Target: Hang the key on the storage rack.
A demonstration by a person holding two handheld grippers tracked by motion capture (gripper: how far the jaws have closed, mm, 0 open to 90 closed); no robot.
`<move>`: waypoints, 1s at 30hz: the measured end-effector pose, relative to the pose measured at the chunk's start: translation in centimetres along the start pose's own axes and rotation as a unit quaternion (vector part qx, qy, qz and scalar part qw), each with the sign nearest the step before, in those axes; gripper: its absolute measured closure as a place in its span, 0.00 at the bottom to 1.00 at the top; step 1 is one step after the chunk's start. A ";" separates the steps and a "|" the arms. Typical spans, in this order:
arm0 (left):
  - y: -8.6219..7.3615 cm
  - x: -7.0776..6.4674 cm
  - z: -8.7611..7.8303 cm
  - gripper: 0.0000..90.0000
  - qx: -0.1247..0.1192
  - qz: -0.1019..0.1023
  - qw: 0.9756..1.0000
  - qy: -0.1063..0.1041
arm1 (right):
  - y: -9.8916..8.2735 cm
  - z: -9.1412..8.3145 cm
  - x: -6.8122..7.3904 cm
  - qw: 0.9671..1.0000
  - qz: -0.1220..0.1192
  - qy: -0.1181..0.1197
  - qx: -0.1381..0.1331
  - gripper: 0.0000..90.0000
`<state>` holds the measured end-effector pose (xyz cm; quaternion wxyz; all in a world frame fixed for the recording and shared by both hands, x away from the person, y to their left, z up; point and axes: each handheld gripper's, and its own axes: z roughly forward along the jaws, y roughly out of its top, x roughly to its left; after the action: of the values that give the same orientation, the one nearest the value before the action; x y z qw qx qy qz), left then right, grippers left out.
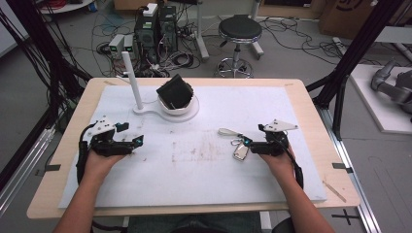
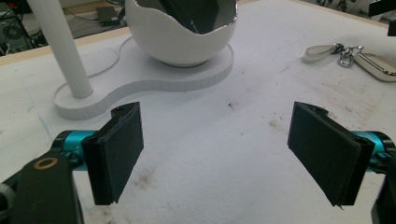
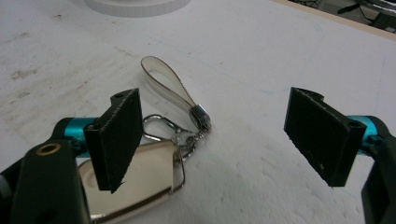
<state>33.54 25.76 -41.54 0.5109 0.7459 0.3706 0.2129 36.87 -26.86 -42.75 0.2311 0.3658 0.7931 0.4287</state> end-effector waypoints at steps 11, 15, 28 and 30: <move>-1.1 -0.2 -2.1 0.20 0.002 -0.005 1.000 0.016 | 1.0 3.4 0.0 1.000 -0.003 0.005 0.029 0.22; -1.3 -0.2 -2.4 0.20 0.002 -0.006 1.000 0.017 | 0.9 4.2 -0.2 0.999 -0.003 0.004 0.050 0.22; -1.2 -0.3 -1.3 0.20 0.011 0.001 1.000 0.009 | 0.7 5.6 -0.4 0.995 -0.012 0.019 0.095 0.54; -1.1 -0.3 -1.3 0.20 0.010 0.006 1.000 0.011 | 0.7 5.6 -0.5 0.995 -0.013 0.023 0.097 0.56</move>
<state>32.05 26.54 -42.02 0.4982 0.7507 0.3739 0.2200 41.32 -24.13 -45.08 0.1817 0.3658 0.8408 0.3553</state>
